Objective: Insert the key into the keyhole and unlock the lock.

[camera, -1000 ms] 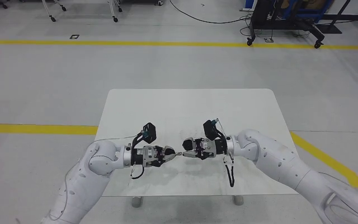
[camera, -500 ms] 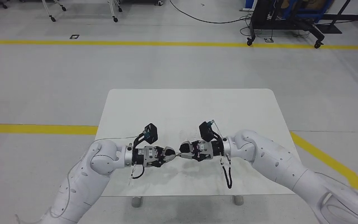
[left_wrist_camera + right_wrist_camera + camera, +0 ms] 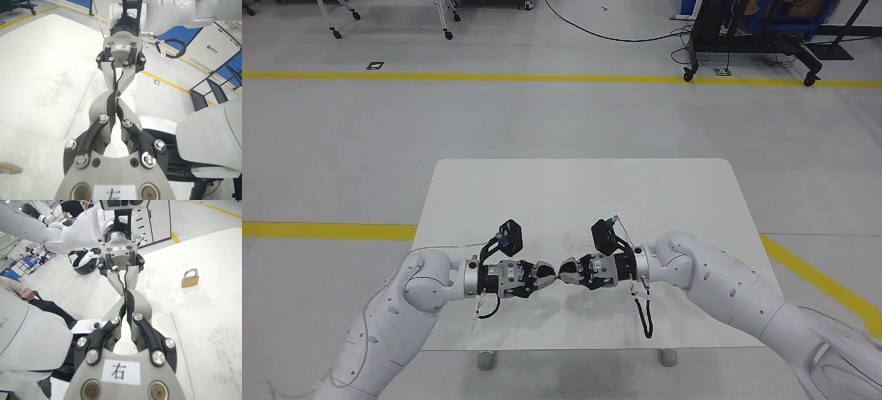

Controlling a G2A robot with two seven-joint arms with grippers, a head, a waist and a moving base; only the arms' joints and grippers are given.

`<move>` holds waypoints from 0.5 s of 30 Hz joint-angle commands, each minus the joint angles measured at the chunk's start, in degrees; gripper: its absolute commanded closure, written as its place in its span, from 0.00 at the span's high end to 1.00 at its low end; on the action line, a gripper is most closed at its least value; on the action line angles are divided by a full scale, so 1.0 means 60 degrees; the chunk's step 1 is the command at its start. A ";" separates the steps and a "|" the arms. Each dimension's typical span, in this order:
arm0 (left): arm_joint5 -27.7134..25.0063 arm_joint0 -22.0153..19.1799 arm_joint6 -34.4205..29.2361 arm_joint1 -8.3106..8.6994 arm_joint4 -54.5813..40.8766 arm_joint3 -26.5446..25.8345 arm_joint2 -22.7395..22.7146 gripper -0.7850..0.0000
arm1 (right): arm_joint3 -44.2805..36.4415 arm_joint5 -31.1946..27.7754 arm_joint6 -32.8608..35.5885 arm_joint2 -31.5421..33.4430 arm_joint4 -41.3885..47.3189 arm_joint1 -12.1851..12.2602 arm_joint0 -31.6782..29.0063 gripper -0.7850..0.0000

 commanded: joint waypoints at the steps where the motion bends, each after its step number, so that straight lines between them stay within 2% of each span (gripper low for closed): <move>1: 0.0022 0.0000 0.0083 0.0012 0.0004 0.0011 0.0003 0.00 | -0.0030 -0.0001 0.0024 -0.0037 0.0077 -0.0005 0.0017 0.00; 2: 0.0036 -0.0005 0.0107 0.0019 0.0021 0.0013 0.0008 0.00 | -0.0034 -0.0001 0.0034 -0.0052 0.0112 -0.0004 0.0028 0.00; 3: 0.0070 -0.0002 0.0139 0.0025 0.0018 0.0022 0.0016 0.32 | -0.0017 -0.0001 0.0042 -0.0059 0.0136 -0.0001 0.0040 0.00; 4: 0.0087 -0.0006 0.0141 0.0033 0.0031 0.0016 0.0031 0.90 | 0.0008 -0.0001 0.0035 -0.0056 0.0161 0.0003 0.0049 0.00; 5: 0.0079 -0.0023 0.0078 0.0042 0.0092 -0.0010 0.0064 1.00 | 0.0023 -0.0001 0.0019 -0.0047 0.0167 0.0009 0.0058 0.00; 10: 0.0033 -0.0004 0.0513 0.0090 0.0015 -0.0011 -0.0104 1.00 | 0.0142 -0.0001 -0.0179 0.0113 0.0128 0.0099 0.0048 0.00; 15: 0.0421 0.0294 0.1740 0.0176 0.0373 -0.0010 -0.0928 1.00 | 0.0328 -0.0001 -0.0875 0.0728 -0.0190 0.0416 -0.0180 0.00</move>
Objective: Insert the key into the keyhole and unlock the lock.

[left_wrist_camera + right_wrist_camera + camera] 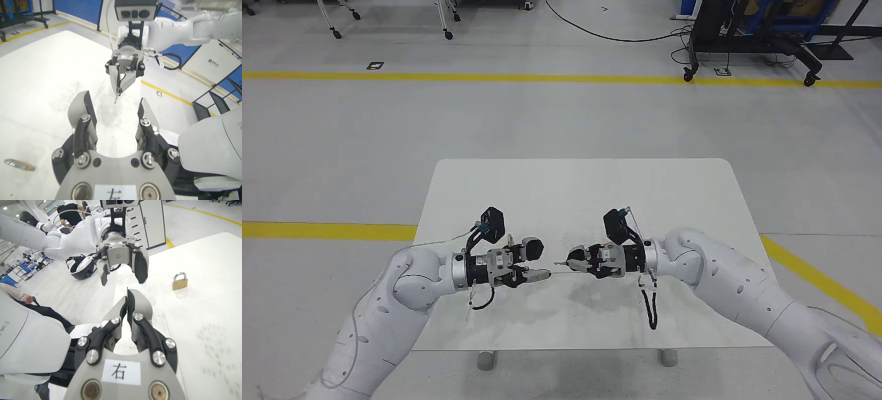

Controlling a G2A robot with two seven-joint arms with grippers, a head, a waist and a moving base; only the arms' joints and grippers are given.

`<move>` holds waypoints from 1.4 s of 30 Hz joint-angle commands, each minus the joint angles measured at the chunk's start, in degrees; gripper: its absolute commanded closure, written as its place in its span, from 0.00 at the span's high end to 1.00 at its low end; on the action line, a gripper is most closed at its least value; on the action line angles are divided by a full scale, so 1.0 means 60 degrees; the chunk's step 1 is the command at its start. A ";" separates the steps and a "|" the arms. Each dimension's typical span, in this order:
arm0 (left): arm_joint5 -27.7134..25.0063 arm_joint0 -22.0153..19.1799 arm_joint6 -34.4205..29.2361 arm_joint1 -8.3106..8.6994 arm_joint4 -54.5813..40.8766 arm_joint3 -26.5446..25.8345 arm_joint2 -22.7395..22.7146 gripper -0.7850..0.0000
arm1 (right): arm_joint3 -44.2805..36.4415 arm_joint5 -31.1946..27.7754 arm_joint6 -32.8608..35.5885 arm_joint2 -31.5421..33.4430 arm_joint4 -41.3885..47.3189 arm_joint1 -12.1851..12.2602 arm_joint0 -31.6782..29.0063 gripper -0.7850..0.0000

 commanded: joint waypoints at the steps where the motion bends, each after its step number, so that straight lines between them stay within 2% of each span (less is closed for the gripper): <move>1: 0.0532 0.0179 0.0609 0.0022 0.0540 -0.0103 -0.0381 1.00 | 0.0018 0.0000 -0.0342 0.0306 -0.0179 0.0159 -0.0153 0.00; 4: 0.2806 0.0711 0.1507 0.0015 0.2203 -0.0728 -0.0779 1.00 | -0.0087 0.0000 -0.0827 0.0779 -0.0485 0.0440 -0.0491 0.00; 6: 0.4423 0.1172 0.1923 -0.0017 0.3315 -0.1258 -0.0752 1.00 | -0.0178 0.0000 -0.1087 0.1068 -0.0651 0.0616 -0.0733 0.00; 7: 0.4923 0.1355 0.2044 -0.0042 0.3493 -0.1459 -0.0671 1.00 | -0.0222 0.0000 -0.1190 0.1200 -0.0723 0.0695 -0.0845 0.00; 11: 0.7280 0.1597 0.1404 -0.0095 0.5398 -0.1987 -0.0342 1.00 | -0.0450 0.0000 -0.1425 0.1616 -0.0935 0.0927 -0.1192 0.00; 14: 0.8582 0.1528 0.0887 -0.0182 0.6424 -0.2002 0.0048 1.00 | -0.0608 0.0000 -0.1551 0.1849 -0.1038 0.1024 -0.1372 0.00; 19: 0.9095 0.1140 0.0106 -0.0349 0.6157 -0.1630 0.0456 1.00 | -0.0786 0.0000 -0.1642 0.2145 -0.1294 0.1106 -0.1551 0.00; 20: 0.9181 0.1047 -0.0071 -0.0373 0.6280 -0.1554 0.0545 0.96 | -0.0786 0.0000 -0.1642 0.2145 -0.1294 0.1106 -0.1551 0.00; 23: 0.9207 0.0829 -0.0490 -0.0457 0.6217 -0.1365 0.0793 0.84 | -0.0786 0.0000 -0.1642 0.2145 -0.1294 0.1106 -0.1551 0.00; 26: 0.9214 0.0631 -0.0691 -0.0541 0.6283 -0.1191 0.1047 0.57 | -0.0786 0.0000 -0.1642 0.2145 -0.1294 0.1106 -0.1551 0.00; 27: 0.9248 0.0574 -0.0699 -0.0569 0.6294 -0.1145 0.1110 0.51 | -0.0786 0.0000 -0.1642 0.2145 -0.1294 0.1106 -0.1551 0.00; 29: 0.9303 0.0487 -0.0710 -0.0614 0.6324 -0.1060 0.1196 0.46 | -0.0786 0.0000 -0.1642 0.2145 -0.1294 0.1106 -0.1551 0.00; 35: 0.9450 0.0334 -0.0716 -0.0701 0.6623 -0.0878 0.1324 0.43 | -0.0786 0.0000 -0.1642 0.2145 -0.1294 0.1106 -0.1551 0.00; 42: 0.9547 0.0224 -0.0639 -0.0788 0.6834 -0.0726 0.1370 0.35 | -0.0786 0.0000 -0.1642 0.2145 -0.1294 0.1106 -0.1551 0.00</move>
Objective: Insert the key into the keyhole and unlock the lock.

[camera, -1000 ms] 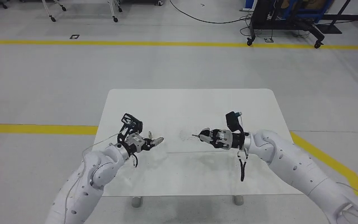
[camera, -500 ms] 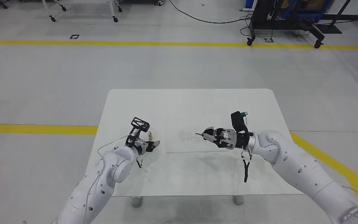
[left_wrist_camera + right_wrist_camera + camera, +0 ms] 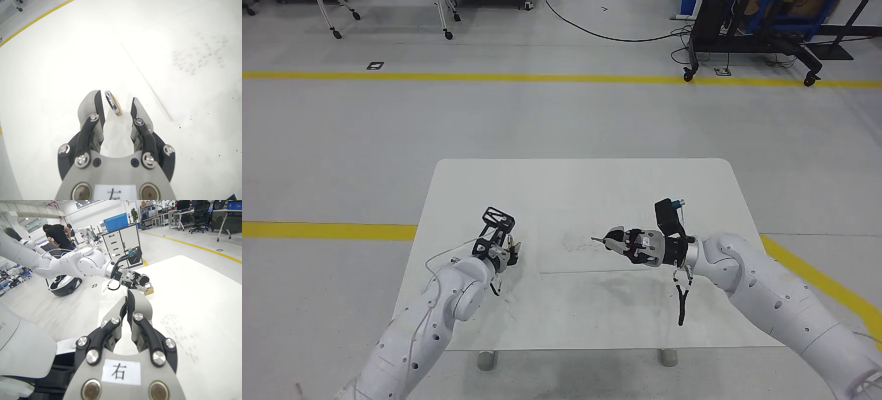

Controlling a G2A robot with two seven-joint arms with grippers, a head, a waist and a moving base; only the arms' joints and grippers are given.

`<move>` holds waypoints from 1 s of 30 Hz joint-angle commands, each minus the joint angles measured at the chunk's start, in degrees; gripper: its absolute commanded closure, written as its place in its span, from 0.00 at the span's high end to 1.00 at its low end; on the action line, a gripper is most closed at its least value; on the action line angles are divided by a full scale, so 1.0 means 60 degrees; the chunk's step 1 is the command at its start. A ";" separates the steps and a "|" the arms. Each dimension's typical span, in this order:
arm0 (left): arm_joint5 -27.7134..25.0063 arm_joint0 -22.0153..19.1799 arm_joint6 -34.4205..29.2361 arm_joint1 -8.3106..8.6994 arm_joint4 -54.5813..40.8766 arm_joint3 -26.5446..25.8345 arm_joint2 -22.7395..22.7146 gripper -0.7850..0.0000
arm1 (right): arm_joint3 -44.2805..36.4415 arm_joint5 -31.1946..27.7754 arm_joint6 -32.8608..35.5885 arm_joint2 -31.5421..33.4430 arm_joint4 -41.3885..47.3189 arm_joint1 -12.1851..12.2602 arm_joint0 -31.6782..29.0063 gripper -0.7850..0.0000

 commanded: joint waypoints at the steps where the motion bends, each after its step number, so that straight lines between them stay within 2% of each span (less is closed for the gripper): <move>1: 0.0024 -0.0014 0.0016 -0.0018 0.0053 0.0031 -0.0003 0.34 | 0.0000 0.0000 0.0000 0.0000 0.0000 0.0000 0.0000 0.00; 15: -0.0099 -0.0248 0.0023 -0.0179 0.0202 0.0396 0.0031 0.25 | 0.0000 0.0000 0.0000 0.0000 0.0000 0.0000 0.0000 0.00; 16: -0.0103 -0.0265 0.0017 -0.0192 0.0206 0.0417 0.0037 0.20 | 0.0000 0.0000 0.0000 0.0000 0.0000 0.0000 0.0000 0.00; 17: -0.0111 -0.0276 0.0011 -0.0203 0.0212 0.0436 0.0041 0.01 | 0.0000 0.0000 0.0000 0.0000 0.0000 0.0000 0.0000 0.00; 18: -0.0159 -0.0290 -0.0013 -0.0212 0.0216 0.0453 0.0047 0.00 | 0.0000 0.0000 0.0000 0.0000 0.0000 0.0000 0.0000 0.00; 30: -0.0870 -0.0160 -0.0066 -0.0194 0.0366 0.0408 -0.0232 0.00 | 0.0000 0.0000 0.0000 0.0000 0.0000 0.0000 0.0000 0.00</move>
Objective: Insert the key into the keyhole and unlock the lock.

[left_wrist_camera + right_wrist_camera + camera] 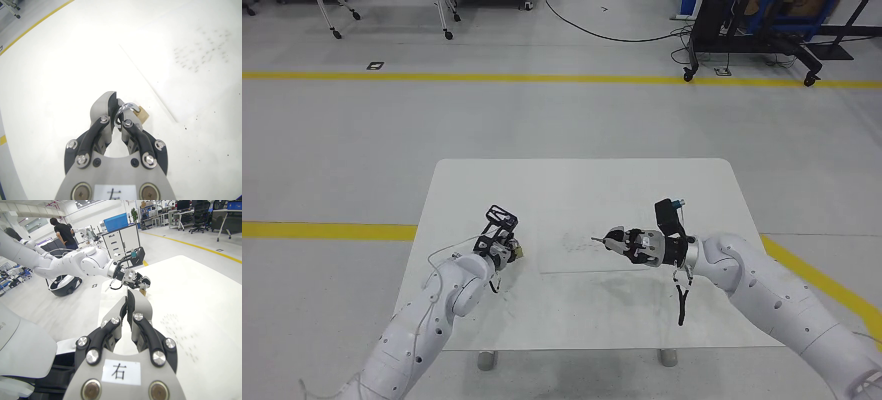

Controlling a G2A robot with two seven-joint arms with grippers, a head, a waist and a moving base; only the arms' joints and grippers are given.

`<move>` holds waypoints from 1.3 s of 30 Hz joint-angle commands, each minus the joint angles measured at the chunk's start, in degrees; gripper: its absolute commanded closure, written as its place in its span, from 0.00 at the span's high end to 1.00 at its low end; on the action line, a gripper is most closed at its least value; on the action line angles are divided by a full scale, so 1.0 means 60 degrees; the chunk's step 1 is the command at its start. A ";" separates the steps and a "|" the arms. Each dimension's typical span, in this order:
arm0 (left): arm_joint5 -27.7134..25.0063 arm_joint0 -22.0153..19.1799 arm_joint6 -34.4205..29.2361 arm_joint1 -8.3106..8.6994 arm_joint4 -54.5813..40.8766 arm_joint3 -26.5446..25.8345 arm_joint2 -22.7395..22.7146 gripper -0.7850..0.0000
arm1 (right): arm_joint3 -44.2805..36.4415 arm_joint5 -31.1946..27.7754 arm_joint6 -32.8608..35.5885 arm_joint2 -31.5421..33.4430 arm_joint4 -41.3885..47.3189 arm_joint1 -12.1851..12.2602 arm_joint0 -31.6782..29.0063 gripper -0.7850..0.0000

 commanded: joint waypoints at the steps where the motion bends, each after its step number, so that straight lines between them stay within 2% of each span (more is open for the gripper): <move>1: -0.0038 0.0033 -0.0022 0.0001 -0.0005 -0.0012 -0.0053 0.00 | 0.0000 0.0000 0.0000 0.0000 0.0000 0.0000 0.0000 0.00; 7: -0.0424 0.0253 0.0551 0.0002 -0.1056 -0.0224 -0.0533 0.00 | 0.0000 0.0000 0.0000 0.0000 0.0000 0.0000 0.0000 0.00; 11: -0.1147 0.0491 0.0954 0.0044 -0.2171 -0.0324 -0.1025 0.00 | 0.0000 0.0000 0.0000 0.0000 0.0000 0.0000 0.0000 0.00; 14: -0.1579 0.0600 0.1287 0.0103 -0.1545 -0.0622 -0.1097 0.00 | 0.0000 0.0000 0.0000 0.0000 0.0000 0.0000 0.0000 0.00; 22: -0.1579 0.0640 0.1316 0.0094 -0.1709 -0.0608 -0.1096 0.00 | 0.0000 0.0000 0.0000 0.0000 0.0000 0.0000 0.0000 0.00; 25: -0.1675 0.0592 0.1173 0.0040 -0.3393 -0.0423 -0.1368 0.00 | -0.0230 0.0264 0.0019 -0.0035 0.0176 -0.0088 -0.0105 0.00; 28: -0.1465 0.0326 0.0654 -0.0037 -0.5817 0.0122 -0.1773 0.00 | -0.0258 0.0334 -0.0113 -0.0147 0.0481 -0.0276 -0.0053 0.00; 34: -0.1417 -0.0404 -0.1435 -0.0172 -0.9866 0.1281 -0.1939 0.00 | 0.0123 0.0052 -0.0316 -0.0703 0.0874 -0.0877 0.0421 0.00; 36: -0.1375 -0.0615 -0.1964 -0.0177 -1.0216 0.1523 -0.1907 0.00 | 0.0309 0.0000 -0.0252 -0.0914 0.0976 -0.1094 0.0622 0.00; 39: -0.1375 -0.0615 -0.1964 -0.0177 -1.0216 0.1523 -0.1907 0.00 | 0.0436 0.0000 -0.0222 -0.1013 0.1049 -0.1219 0.0742 0.00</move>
